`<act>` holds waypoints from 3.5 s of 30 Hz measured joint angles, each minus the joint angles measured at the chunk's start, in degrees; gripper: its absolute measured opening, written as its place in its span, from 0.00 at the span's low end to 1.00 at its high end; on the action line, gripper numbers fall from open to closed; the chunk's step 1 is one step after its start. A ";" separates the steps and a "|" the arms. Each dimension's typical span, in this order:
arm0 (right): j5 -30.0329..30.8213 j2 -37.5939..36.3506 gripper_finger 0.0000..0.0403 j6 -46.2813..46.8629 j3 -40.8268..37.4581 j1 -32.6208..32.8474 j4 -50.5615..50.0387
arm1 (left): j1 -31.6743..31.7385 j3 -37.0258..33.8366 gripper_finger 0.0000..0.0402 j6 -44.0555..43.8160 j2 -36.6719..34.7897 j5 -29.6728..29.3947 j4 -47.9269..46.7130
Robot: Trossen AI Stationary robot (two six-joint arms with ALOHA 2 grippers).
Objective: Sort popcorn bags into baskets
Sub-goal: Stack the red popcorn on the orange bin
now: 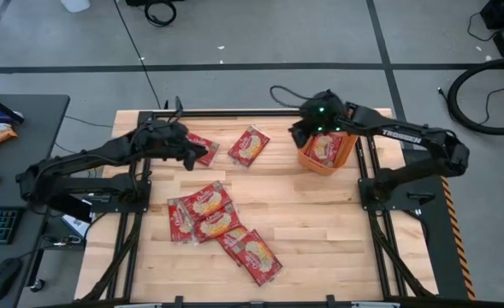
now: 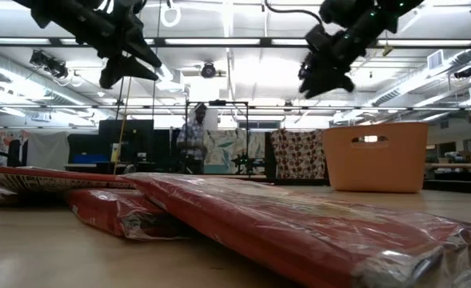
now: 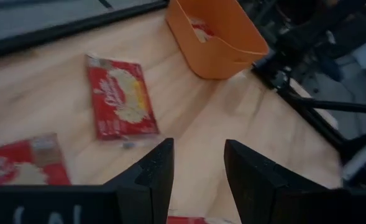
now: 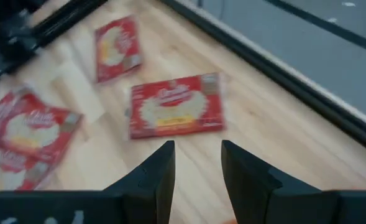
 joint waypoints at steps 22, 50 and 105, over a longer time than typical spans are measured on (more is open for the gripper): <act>1.54 34.19 0.50 -37.65 21.78 11.98 -0.20 | 0.00 0.00 0.36 -10.29 0.00 15.83 11.88; 20.29 47.62 0.47 -55.01 22.28 15.01 5.05 | 0.00 0.02 0.36 -24.32 -1.75 25.53 45.47; 14.58 35.13 0.01 -38.68 22.05 14.87 -5.32 | 0.11 0.01 0.36 -12.32 -1.88 18.22 30.26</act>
